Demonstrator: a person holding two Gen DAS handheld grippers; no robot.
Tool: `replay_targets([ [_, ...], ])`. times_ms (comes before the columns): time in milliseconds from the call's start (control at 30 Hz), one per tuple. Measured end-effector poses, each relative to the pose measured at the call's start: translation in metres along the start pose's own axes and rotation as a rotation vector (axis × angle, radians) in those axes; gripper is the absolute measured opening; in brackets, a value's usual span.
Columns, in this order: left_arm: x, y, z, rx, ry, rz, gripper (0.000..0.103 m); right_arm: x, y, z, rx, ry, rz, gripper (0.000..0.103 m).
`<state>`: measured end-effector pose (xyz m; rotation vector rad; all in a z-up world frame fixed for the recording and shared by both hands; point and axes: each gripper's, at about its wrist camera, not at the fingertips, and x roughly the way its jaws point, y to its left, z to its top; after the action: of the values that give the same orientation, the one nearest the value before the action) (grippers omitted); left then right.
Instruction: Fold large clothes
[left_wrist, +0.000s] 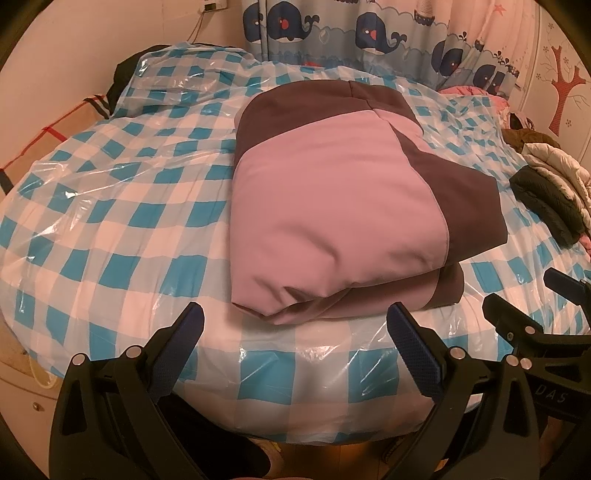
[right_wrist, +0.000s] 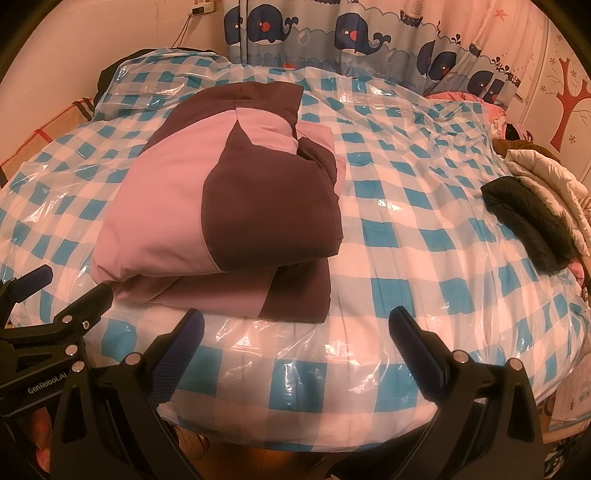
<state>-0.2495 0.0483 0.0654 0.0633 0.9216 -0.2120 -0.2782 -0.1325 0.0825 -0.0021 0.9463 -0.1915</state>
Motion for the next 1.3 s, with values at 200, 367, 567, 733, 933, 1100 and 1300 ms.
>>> replay_targets([
  [200, -0.0033, 0.0021, 0.0034, -0.006, -0.010, -0.005, 0.095, 0.0002, 0.0003, -0.0004, 0.000, 0.000, -0.002, 0.096],
  [367, -0.0006, -0.0019, 0.0054, 0.015, 0.027, 0.014, 0.095, 0.0015, 0.0000, 0.0013, 0.000, 0.005, -0.001, 0.096],
  [567, 0.0006, -0.0043, 0.0042, 0.024, 0.032, 0.022, 0.095, 0.0016, 0.0006, 0.0021, 0.000, 0.007, 0.003, 0.096],
  [733, 0.0007, -0.0051, 0.0041, 0.024, 0.033, 0.022, 0.095, 0.0013, 0.0011, 0.0017, 0.001, 0.007, 0.004, 0.096],
  [933, 0.0023, -0.0056, 0.0050, 0.026, 0.038, 0.019, 0.095, 0.0041, -0.0008, 0.0028, -0.001, 0.011, 0.009, 0.096],
  [1100, 0.0039, -0.0054, 0.0055, 0.025, 0.040, 0.018, 0.095, 0.0069, -0.0026, 0.0031, -0.001, 0.013, 0.013, 0.096],
  [1300, 0.0062, -0.0058, 0.0056, 0.027, 0.044, 0.022, 0.095, 0.0095, -0.0053, 0.0027, 0.000, 0.016, 0.018, 0.096],
])
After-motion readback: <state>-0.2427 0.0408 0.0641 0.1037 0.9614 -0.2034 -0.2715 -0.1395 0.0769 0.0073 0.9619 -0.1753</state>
